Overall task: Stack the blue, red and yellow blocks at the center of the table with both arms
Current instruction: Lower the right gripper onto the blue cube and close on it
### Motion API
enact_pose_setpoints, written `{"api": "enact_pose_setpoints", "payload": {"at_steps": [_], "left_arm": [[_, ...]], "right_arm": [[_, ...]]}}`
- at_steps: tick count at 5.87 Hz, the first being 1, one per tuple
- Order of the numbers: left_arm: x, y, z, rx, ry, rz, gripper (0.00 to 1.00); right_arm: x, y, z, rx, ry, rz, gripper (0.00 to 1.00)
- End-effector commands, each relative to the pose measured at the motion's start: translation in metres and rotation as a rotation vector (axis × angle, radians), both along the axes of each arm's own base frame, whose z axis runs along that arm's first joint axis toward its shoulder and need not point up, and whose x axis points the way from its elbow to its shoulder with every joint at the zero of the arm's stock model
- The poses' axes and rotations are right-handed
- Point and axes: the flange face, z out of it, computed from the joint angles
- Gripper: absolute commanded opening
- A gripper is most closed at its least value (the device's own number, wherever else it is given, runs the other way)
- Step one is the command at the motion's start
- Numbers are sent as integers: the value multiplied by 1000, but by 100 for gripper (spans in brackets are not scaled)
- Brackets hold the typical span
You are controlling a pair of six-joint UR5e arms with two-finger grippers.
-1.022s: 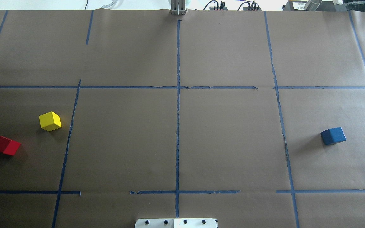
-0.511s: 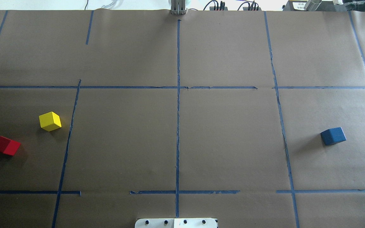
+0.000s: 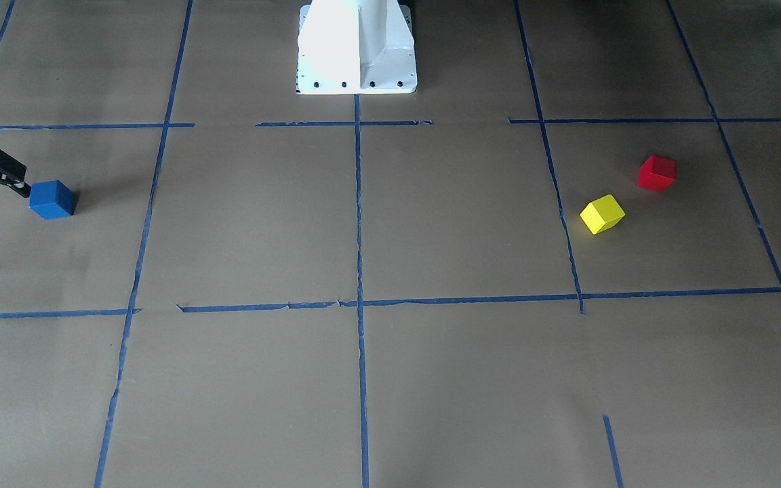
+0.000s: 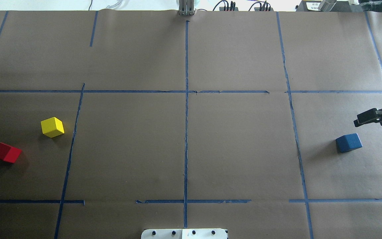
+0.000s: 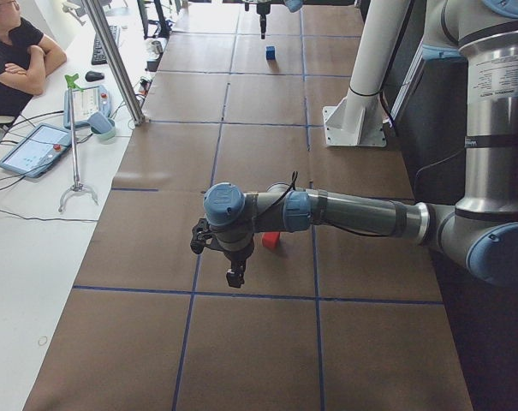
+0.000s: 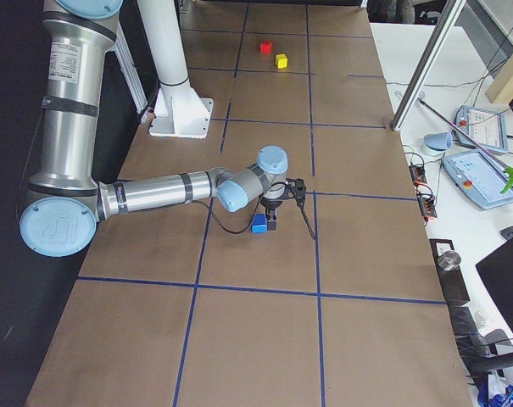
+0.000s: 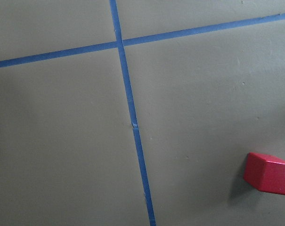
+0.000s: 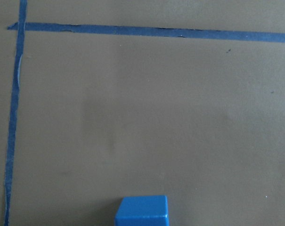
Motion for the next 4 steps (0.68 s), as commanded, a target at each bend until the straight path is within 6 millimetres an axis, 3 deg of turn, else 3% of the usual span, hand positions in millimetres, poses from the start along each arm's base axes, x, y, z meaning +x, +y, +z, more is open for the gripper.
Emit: {"api": "enact_pose_setpoints", "payload": {"at_steps": [1, 4], "left_arm": [[0, 1, 1, -1, 0, 0, 100], [-1, 2, 0, 1, 2, 0, 100]], "right_arm": [[-32, 13, 5, 10, 31, -60, 100], [-57, 22, 18, 17, 79, -99, 100]]}}
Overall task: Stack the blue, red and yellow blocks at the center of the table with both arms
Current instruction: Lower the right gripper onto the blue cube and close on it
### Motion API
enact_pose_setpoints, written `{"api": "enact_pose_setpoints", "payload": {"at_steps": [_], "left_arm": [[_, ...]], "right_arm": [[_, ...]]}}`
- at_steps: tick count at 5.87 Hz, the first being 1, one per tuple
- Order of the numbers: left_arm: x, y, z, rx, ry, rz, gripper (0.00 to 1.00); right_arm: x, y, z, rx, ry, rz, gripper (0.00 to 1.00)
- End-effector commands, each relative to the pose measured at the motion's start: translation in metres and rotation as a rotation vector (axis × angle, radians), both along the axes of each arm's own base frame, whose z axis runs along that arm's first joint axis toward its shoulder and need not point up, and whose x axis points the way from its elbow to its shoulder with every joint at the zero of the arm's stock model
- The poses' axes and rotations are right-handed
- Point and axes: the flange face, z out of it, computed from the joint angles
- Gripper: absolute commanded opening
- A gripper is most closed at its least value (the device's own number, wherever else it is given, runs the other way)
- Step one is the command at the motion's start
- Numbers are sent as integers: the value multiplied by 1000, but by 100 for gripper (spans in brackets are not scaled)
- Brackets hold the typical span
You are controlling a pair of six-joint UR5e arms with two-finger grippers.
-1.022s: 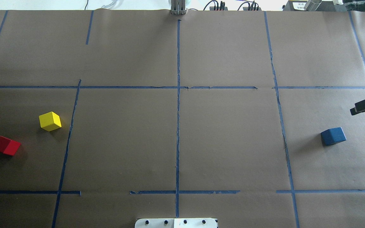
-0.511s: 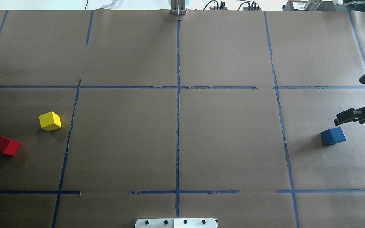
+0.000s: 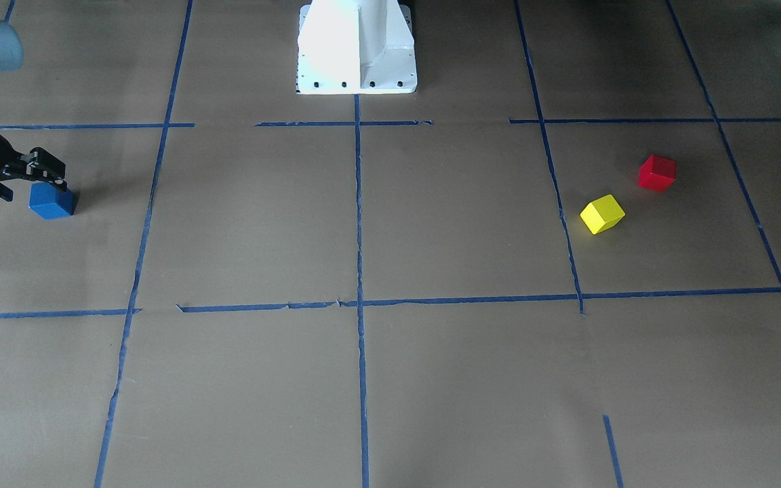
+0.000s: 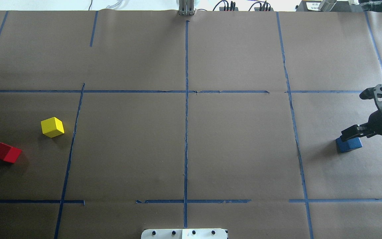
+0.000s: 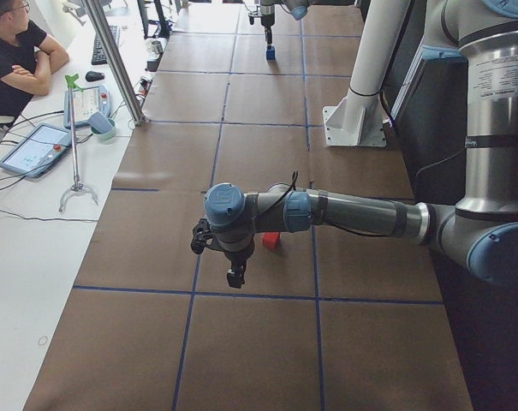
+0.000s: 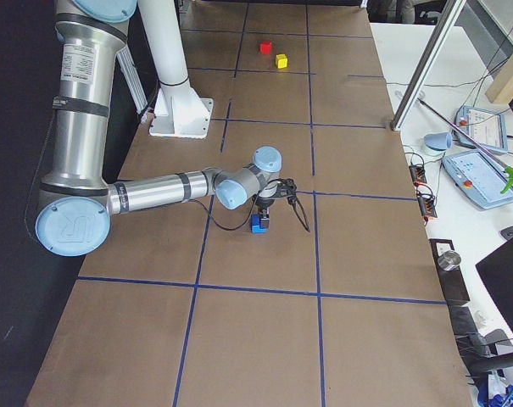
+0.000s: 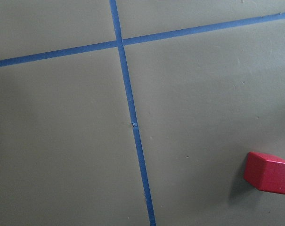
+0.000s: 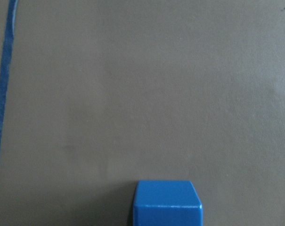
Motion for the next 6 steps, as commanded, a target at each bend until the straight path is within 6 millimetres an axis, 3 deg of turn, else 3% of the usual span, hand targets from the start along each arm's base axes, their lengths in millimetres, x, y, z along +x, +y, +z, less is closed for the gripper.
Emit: {"api": "enact_pose_setpoints", "payload": {"at_steps": [1, 3, 4, 5, 6], "left_arm": [[0, 1, -1, 1, 1, 0, 100], [0, 1, -3, 7, 3, -1, 100], [0, 1, -3, 7, 3, -1, 100], [0, 2, -7, 14, 3, -1, 100], [0, 2, -8, 18, 3, 0, 100]], "right_arm": [[-10, 3, 22, -8, 48, -12, 100], [-22, 3, 29, -14, 59, -28, 96], [-25, 1, 26, -12, 55, -25, 34], [-25, 1, 25, -3, 52, -35, 5], [-30, 2, 12, 10, 32, -44, 0]]}}
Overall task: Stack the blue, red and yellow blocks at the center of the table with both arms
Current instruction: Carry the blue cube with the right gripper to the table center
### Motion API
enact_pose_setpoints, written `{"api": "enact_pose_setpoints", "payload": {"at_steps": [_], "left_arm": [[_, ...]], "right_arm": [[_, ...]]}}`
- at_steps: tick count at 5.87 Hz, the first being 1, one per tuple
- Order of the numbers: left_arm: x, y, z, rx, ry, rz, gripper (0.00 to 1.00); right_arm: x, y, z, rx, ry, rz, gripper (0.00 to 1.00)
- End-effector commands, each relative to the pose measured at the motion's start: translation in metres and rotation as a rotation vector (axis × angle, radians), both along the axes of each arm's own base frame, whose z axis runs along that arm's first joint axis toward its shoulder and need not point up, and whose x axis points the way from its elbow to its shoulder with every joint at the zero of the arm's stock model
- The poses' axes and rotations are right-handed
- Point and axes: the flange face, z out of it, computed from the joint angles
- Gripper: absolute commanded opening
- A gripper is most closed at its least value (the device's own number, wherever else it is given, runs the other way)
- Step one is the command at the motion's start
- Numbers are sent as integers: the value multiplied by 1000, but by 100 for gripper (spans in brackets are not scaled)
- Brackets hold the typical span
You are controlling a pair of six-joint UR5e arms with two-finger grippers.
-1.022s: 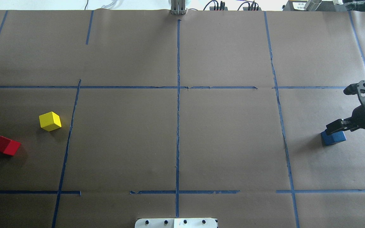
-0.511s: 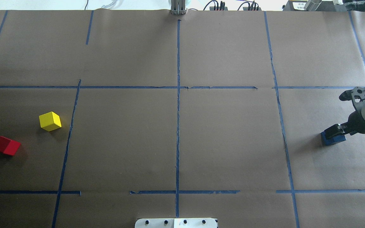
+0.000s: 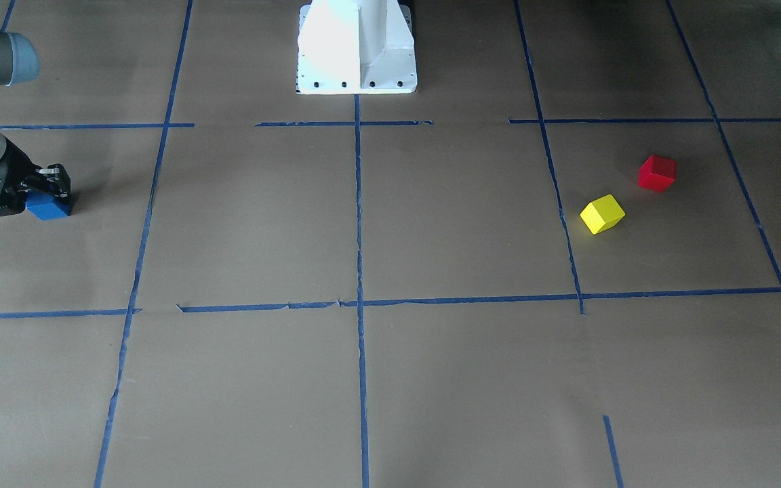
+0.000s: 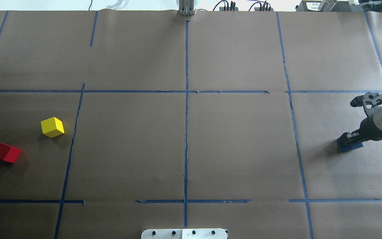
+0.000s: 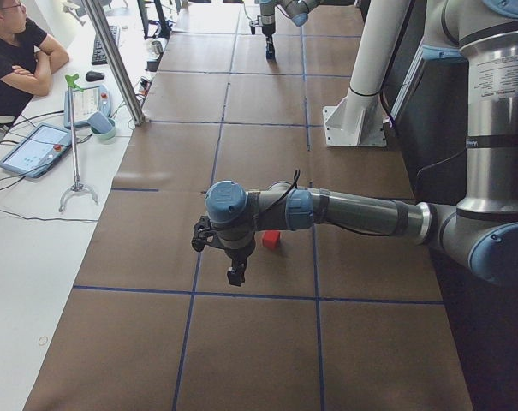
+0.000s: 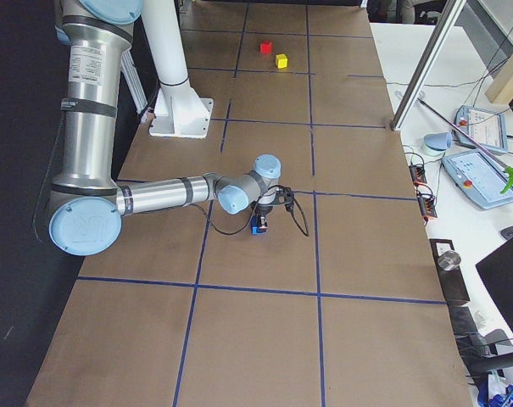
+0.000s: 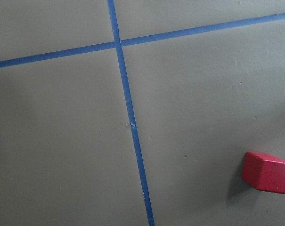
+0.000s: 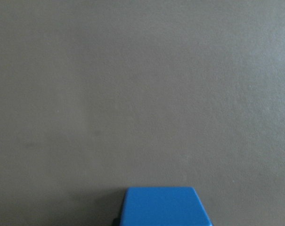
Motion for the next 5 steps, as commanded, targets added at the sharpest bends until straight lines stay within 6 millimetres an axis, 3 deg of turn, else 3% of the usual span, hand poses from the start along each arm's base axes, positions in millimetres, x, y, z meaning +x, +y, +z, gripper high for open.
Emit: {"api": "enact_pose_setpoints", "payload": {"at_steps": [1, 2, 3, 4, 5], "left_arm": [[-1, 1, -3, 6, 0, -1, 100], [-1, 1, -9, 18, 0, -1, 100], [-1, 2, -9, 20, 0, -1, 100], [-1, 2, -12, 24, 1, -1, 100], [-1, 2, -13, 31, 1, 1, 100]], "right_arm": [[-22, -18, -66, 51, -85, 21, 0], [-66, -41, -131, 45, -160, 65, 0], [-118, -58, -210, -13, -182, 92, 0], [-181, -66, -286, -69, -165, 124, 0], [-233, -80, -332, -138, -168, 193, 0]]}}
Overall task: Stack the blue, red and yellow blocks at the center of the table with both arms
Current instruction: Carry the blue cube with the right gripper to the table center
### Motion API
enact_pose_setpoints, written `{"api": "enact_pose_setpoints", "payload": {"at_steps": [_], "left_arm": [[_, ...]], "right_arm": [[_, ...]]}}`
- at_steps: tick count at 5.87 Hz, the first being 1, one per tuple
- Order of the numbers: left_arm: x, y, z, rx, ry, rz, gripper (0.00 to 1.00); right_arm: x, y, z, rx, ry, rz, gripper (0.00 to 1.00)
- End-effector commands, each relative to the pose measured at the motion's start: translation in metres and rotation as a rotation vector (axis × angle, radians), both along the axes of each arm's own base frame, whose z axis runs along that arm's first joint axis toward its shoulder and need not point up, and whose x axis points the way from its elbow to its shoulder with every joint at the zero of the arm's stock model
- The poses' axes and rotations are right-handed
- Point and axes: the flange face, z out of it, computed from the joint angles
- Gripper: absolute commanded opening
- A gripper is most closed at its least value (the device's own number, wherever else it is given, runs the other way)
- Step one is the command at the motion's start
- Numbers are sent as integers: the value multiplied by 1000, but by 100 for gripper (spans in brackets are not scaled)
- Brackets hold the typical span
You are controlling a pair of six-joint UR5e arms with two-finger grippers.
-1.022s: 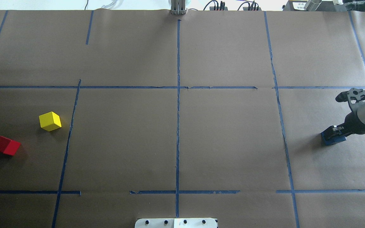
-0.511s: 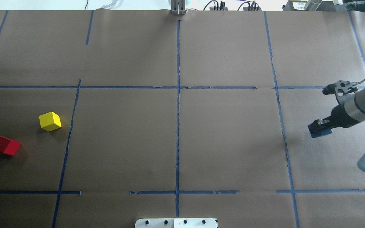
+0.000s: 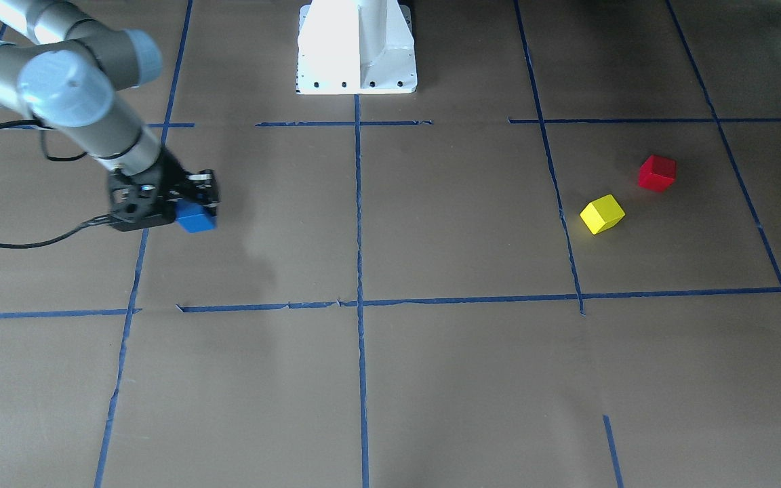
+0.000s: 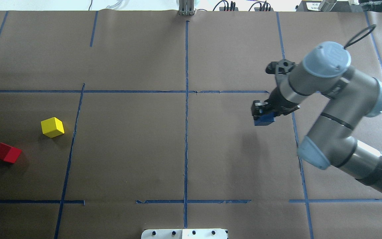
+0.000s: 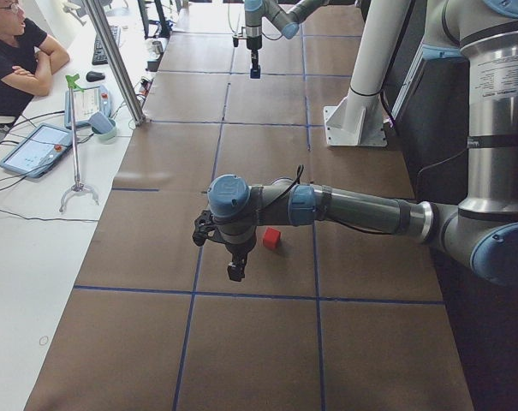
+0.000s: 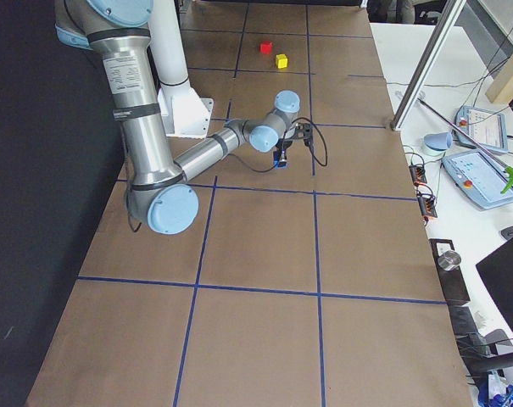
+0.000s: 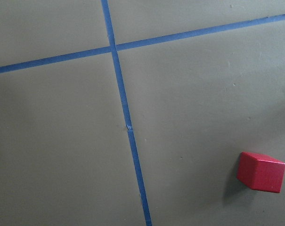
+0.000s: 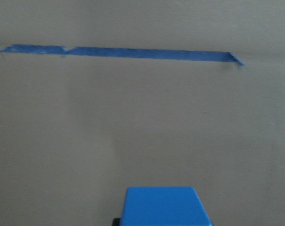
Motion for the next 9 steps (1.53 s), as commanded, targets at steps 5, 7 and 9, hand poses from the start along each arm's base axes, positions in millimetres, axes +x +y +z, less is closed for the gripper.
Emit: {"api": "enact_pose_setpoints", "payload": {"at_steps": [5, 7, 9], "left_arm": [[1, -1, -19, 46, 1, -1, 100], [1, -1, -19, 46, 1, -1, 100], [1, -1, -20, 48, 3, -1, 100]], "right_arm": [[-211, -8, -118, -138, 106, 94, 2], [-217, -2, -115, -123, 113, 78, 17], [-220, 2, -118, -78, 119, 77, 99]]}}
